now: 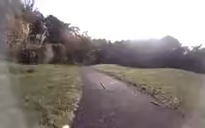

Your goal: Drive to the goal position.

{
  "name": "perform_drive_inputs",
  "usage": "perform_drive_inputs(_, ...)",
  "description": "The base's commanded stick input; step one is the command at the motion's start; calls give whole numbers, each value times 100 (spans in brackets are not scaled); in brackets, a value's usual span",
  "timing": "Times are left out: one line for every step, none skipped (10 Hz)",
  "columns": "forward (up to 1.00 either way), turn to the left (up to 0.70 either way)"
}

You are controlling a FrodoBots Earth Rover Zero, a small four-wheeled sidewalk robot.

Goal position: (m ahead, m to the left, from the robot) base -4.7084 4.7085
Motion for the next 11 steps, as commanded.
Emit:
perform_drive_inputs(100, 0)
perform_drive_inputs(100, 0)
perform_drive_inputs(100, 0)
perform_drive_inputs(100, 0)
perform_drive_inputs(100, 0)
perform_drive_inputs(100, 5)
perform_drive_inputs(100, 18)
perform_drive_inputs(100, 32)
perform_drive_inputs(100, 40)
perform_drive_inputs(100, 40)
perform_drive_inputs(100, 26)
